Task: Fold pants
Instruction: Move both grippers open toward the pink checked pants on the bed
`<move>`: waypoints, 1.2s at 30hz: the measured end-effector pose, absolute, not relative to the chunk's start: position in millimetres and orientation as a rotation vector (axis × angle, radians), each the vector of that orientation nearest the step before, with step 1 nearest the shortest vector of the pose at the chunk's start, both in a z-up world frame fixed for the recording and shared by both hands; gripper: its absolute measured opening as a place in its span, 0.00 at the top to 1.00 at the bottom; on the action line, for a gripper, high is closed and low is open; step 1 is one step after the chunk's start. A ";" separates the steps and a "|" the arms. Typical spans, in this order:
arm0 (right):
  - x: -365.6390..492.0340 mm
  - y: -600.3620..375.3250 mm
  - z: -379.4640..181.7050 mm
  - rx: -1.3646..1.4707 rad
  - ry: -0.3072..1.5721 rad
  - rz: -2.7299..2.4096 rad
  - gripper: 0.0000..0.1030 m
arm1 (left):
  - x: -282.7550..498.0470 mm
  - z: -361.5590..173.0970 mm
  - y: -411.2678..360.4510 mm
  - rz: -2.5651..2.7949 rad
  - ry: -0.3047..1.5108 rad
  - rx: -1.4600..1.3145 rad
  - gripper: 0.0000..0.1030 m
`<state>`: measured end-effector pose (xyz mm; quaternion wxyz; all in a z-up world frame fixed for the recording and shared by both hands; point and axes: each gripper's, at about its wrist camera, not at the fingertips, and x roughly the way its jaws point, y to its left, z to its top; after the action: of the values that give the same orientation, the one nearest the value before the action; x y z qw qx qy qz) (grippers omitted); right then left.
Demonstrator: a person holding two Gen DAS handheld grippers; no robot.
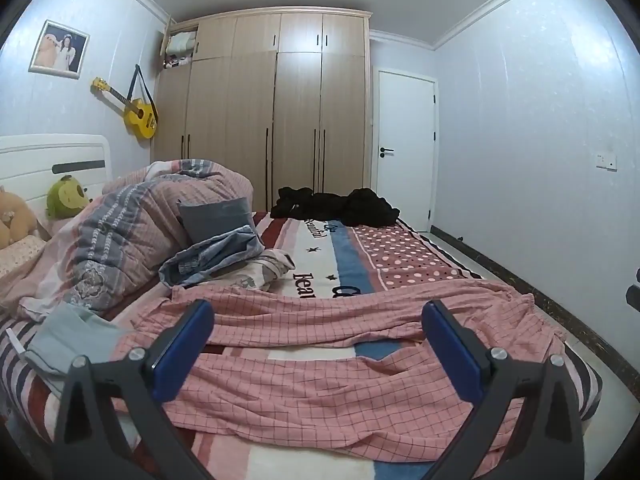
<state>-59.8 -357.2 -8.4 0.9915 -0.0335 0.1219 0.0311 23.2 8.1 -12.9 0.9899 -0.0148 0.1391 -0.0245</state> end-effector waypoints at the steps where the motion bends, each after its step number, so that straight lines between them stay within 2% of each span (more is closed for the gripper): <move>1: -58.5 -355.9 -9.5 -0.068 0.243 0.064 0.00 | 20.7 -12.8 12.4 -0.050 0.278 -0.032 0.01; 36: -32.0 -347.3 -36.0 -0.013 0.298 0.081 0.00 | 34.8 -29.9 21.5 -0.019 0.336 -0.012 0.01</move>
<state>-32.0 -347.3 -36.0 0.9881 -0.0063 0.1485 0.0402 34.8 21.5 -29.9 0.9858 -0.0062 0.1673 -0.0095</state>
